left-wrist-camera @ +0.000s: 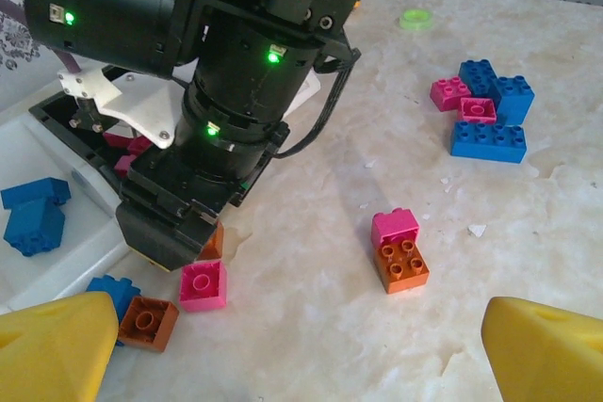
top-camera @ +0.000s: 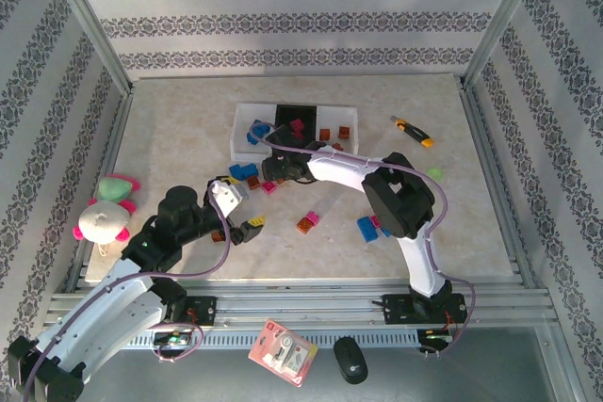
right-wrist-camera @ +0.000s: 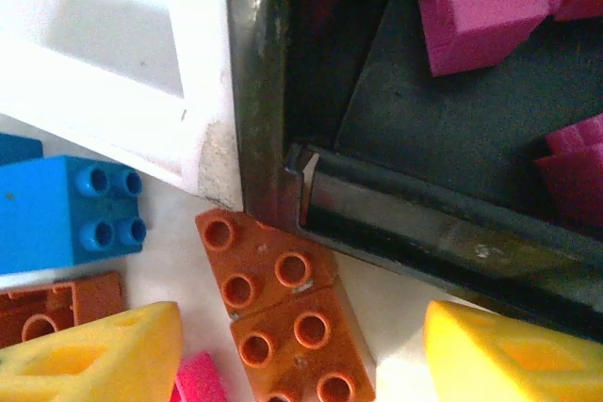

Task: Sort the legos into containers by color
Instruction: Pick up the lego from the center of the table.

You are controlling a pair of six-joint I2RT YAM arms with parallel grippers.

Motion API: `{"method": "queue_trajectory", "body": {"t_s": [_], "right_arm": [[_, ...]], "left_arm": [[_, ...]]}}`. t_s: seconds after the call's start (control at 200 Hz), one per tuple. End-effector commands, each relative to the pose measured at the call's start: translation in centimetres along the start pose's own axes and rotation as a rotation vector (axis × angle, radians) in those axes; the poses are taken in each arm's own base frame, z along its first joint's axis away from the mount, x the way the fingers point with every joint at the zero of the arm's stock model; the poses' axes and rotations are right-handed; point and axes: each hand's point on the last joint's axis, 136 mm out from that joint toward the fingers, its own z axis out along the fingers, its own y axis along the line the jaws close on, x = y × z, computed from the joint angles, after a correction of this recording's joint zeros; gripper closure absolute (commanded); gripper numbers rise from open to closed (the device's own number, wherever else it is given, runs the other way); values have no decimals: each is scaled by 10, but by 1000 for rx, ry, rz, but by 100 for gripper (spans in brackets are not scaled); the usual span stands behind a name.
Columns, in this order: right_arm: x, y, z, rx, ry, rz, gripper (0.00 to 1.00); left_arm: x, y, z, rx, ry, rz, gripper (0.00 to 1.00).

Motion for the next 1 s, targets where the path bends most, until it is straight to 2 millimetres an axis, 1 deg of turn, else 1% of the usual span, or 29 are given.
{"method": "queue_trajectory", "body": {"t_s": [0.0, 0.185, 0.38, 0.49, 0.56, 0.739, 0.844, 0.904, 0.999], "right_arm": [[-4, 12, 6, -27, 4, 9, 35], [1, 11, 21, -21, 35, 25, 42], [7, 9, 16, -20, 46, 39, 54], [14, 5, 6, -17, 55, 39, 61], [21, 0, -1, -7, 60, 42, 63], [38, -17, -23, 31, 63, 50, 65], [44, -25, -39, 47, 50, 57, 65], [43, -32, -50, 62, 27, 61, 65], [34, -42, -70, 76, -23, 79, 65]], "left_arm": [[9, 2, 0, -13, 20, -1, 1], [9, 2, 2, -10, 15, 2, 1], [11, 2, 4, -8, 12, 4, 1], [11, 2, 5, -5, 5, 4, 1], [11, 2, 6, -5, 2, 5, 1], [8, 1, 10, 7, -12, 0, 1], [8, 4, 17, 6, -19, -21, 1], [7, 8, 22, -6, -22, -49, 1], [4, 10, 32, 3, -32, -81, 1]]}}
